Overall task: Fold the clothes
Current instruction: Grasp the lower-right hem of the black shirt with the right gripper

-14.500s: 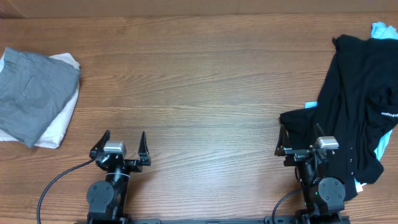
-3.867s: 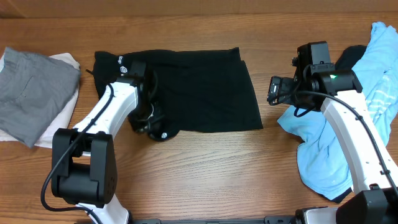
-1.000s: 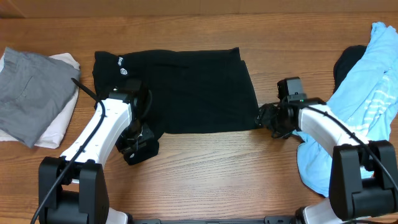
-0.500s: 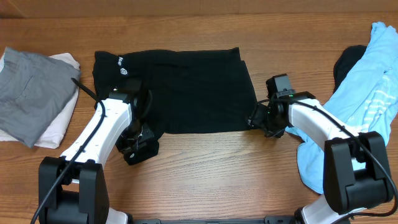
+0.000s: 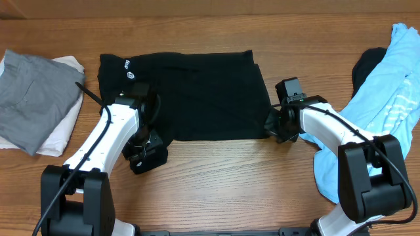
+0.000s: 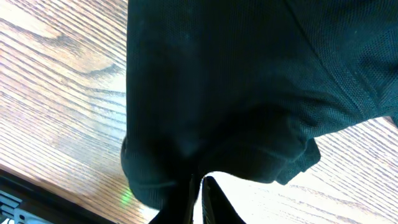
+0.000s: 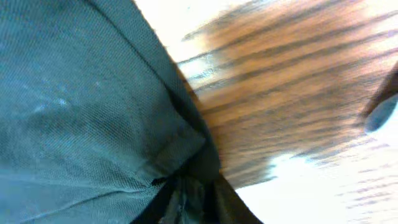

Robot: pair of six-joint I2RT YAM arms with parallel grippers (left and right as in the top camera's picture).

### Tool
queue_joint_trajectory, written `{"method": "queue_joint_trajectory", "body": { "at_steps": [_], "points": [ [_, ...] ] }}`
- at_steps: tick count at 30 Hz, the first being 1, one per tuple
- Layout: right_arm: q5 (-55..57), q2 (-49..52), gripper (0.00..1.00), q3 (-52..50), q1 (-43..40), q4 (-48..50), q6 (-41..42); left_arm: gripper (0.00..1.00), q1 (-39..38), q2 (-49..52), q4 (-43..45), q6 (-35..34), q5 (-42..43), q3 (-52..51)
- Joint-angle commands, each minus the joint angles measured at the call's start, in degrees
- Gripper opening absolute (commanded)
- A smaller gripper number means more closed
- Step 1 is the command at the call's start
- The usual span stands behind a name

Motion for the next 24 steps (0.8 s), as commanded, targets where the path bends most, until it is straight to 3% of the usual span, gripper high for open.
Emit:
{"method": "queue_joint_trajectory", "body": {
  "at_steps": [1, 4, 8, 12, 16, 17, 21, 24],
  "points": [
    [4.5, 1.4, 0.17, 0.0, 0.24, -1.33, 0.13, 0.09, 0.24, -0.5, -0.02, 0.11, 0.44, -0.11],
    [7.45, 1.4, 0.12, 0.0, -0.42, -2.21, 0.11, 0.08, 0.24, -0.5, -0.39, 0.83, 1.88, -0.11],
    [9.14, 1.4, 0.08, 0.0, -2.78, -2.16, -0.11, 0.06, 0.24, -0.5, -0.72, 8.46, 11.82, -0.11],
    [10.1, 1.4, 0.08, 0.02, -5.81, -1.9, -2.14, 0.11, 0.31, -0.5, -2.27, 12.26, 14.62, -0.11],
    [10.25, 1.4, 0.08, 0.02, -6.84, -1.7, -4.22, 0.34, 1.51, -0.52, -1.38, 11.98, 14.21, -0.02],
    [10.51, 1.4, 0.08, 0.02, -6.84, -1.7, -4.26, 0.59, 2.86, -0.52, -0.85, 11.96, 14.12, 0.13],
    [10.45, 1.4, 0.08, 0.02, -6.84, -1.25, -4.44, 0.82, 7.54, -0.52, 3.52, 11.37, 14.6, 0.2],
    [10.45, 1.4, 0.08, 0.02, -6.84, -1.09, -4.46, 0.89, 9.46, -0.5, 6.93, 11.37, 15.1, 0.15]
  ]
}}
